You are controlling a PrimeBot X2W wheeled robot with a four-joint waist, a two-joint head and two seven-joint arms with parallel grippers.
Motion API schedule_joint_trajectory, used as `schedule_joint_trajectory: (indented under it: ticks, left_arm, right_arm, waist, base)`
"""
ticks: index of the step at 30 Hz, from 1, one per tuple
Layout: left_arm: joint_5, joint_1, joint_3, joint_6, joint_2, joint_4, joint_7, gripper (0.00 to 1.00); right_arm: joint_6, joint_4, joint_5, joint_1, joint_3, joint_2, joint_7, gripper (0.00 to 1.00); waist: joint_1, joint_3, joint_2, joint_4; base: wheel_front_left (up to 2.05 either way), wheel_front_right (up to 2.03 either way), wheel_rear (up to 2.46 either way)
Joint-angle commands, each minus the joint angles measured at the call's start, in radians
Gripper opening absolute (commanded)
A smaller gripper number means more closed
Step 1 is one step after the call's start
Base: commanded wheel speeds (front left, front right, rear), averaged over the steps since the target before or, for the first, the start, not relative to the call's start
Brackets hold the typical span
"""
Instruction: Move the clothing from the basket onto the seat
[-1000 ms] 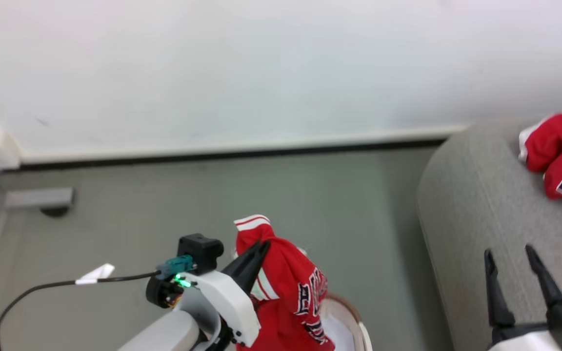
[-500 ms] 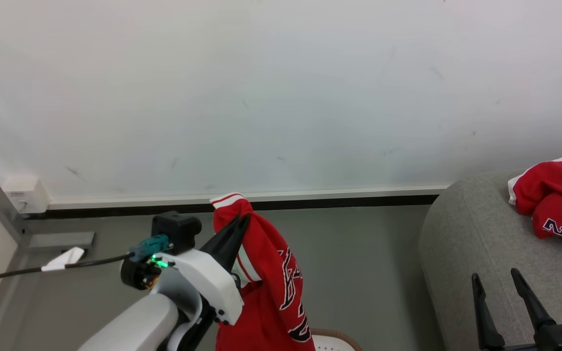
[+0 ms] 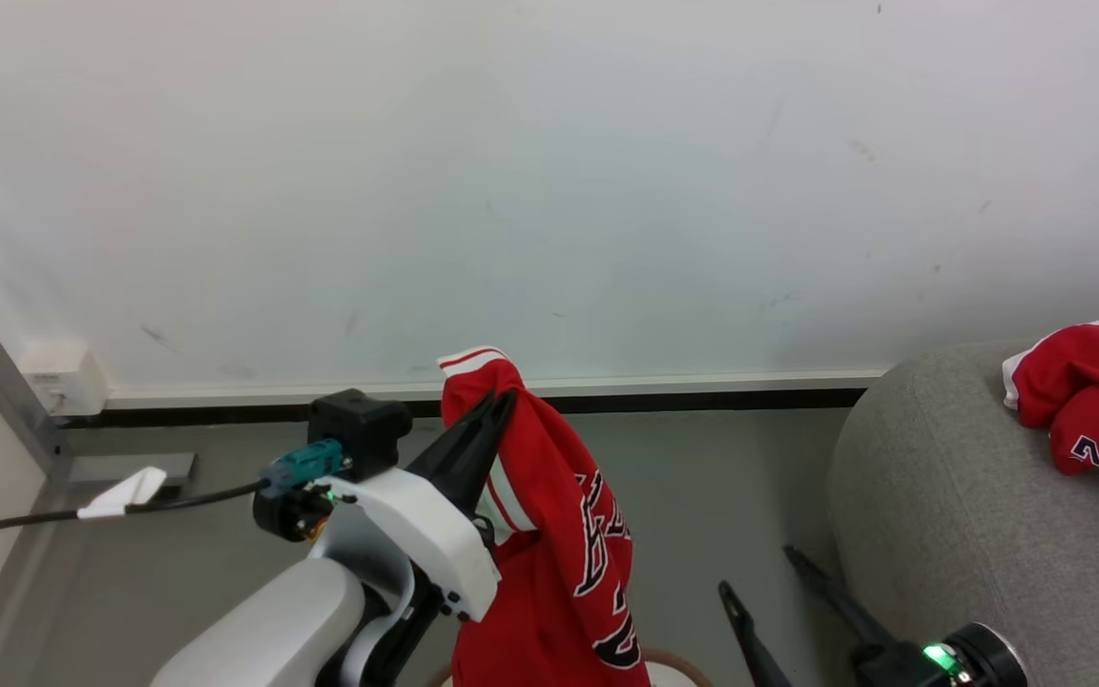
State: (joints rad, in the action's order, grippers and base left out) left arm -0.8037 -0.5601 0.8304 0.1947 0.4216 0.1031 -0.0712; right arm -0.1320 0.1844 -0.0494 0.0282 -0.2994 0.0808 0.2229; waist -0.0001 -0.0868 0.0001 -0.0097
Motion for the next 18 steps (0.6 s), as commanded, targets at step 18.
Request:
schedule_joint_trajectory:
  ticks: [18]
  left_arm:
    - [0.037, -0.097, 0.059, -0.022, -0.078, -0.015, 0.039, 0.00]
  right_arm:
    - [0.003, 0.321, 0.018, 0.314, -0.304, -0.027, -0.019, 1.00]
  waist:
    - [0.0001, 0.028, -0.0001, 0.057]
  base:
    - [0.00, 0.00, 0.00]
